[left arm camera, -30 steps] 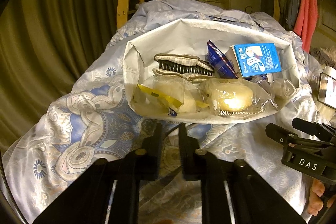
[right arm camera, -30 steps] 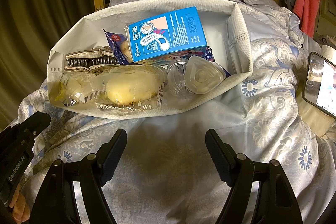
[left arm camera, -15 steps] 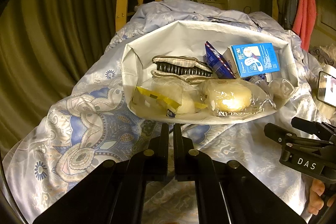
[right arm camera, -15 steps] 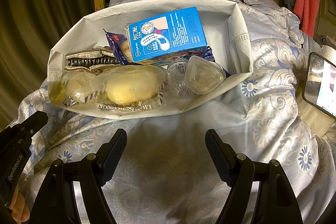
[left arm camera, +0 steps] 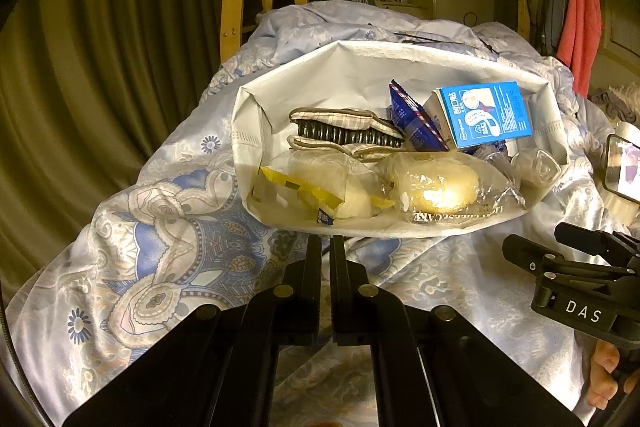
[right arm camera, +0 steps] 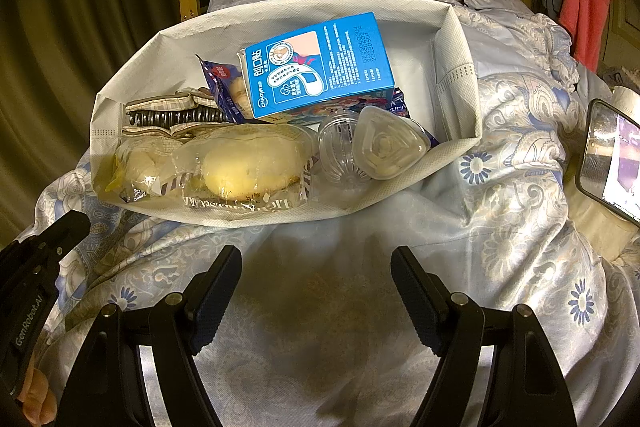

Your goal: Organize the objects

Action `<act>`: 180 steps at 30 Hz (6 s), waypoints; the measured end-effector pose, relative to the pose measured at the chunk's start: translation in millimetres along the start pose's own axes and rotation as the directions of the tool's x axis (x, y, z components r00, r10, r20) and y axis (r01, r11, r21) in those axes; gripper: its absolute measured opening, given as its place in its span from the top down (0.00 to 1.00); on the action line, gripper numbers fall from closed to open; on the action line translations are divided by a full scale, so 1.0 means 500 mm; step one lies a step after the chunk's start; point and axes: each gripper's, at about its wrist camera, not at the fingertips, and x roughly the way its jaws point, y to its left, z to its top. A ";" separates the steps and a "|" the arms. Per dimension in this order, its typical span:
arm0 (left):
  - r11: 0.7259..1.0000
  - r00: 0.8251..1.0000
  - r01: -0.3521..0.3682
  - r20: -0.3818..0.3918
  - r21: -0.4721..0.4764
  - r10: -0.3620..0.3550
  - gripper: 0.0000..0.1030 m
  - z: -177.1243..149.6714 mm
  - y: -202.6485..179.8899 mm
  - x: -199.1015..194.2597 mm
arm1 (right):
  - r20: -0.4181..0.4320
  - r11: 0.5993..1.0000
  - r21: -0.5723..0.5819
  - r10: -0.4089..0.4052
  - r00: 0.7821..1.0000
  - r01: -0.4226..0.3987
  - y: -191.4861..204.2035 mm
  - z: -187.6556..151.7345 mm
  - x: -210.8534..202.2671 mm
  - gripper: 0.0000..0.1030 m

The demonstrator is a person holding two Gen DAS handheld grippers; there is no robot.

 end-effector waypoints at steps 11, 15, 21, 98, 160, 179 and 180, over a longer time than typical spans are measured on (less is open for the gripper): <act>1.000 1.000 -0.002 0.000 0.001 0.002 0.96 0.000 -0.001 0.000 | 0.000 1.000 0.000 0.000 1.000 0.000 -0.001 0.000 0.000 0.26; 1.000 1.000 -0.003 0.001 0.003 0.003 0.96 0.001 -0.001 0.000 | 0.000 1.000 -0.002 0.001 1.000 -0.001 -0.001 0.000 0.000 0.26; 1.000 1.000 -0.005 0.005 0.013 0.005 0.96 0.001 0.001 0.001 | 0.009 1.000 -0.006 0.005 1.000 -0.005 0.001 0.003 -0.003 0.26; 1.000 1.000 -0.007 0.005 0.017 0.007 0.96 0.005 -0.003 0.000 | 0.030 1.000 -0.015 0.004 1.000 -0.003 0.006 0.004 -0.011 0.26; 1.000 1.000 -0.007 0.004 0.020 0.007 0.96 0.008 -0.002 0.002 | 0.030 1.000 -0.017 0.004 1.000 -0.003 0.004 0.002 -0.013 0.26; 0.992 0.997 0.053 -0.053 0.111 -0.048 0.96 0.059 -0.037 0.038 | 0.106 0.998 -0.054 0.050 0.993 -0.044 0.006 0.109 -0.011 0.45; 0.991 0.997 0.060 -0.055 0.122 -0.054 0.96 0.064 -0.041 0.041 | 0.099 0.995 -0.095 0.041 0.994 -0.032 0.024 0.129 0.007 0.52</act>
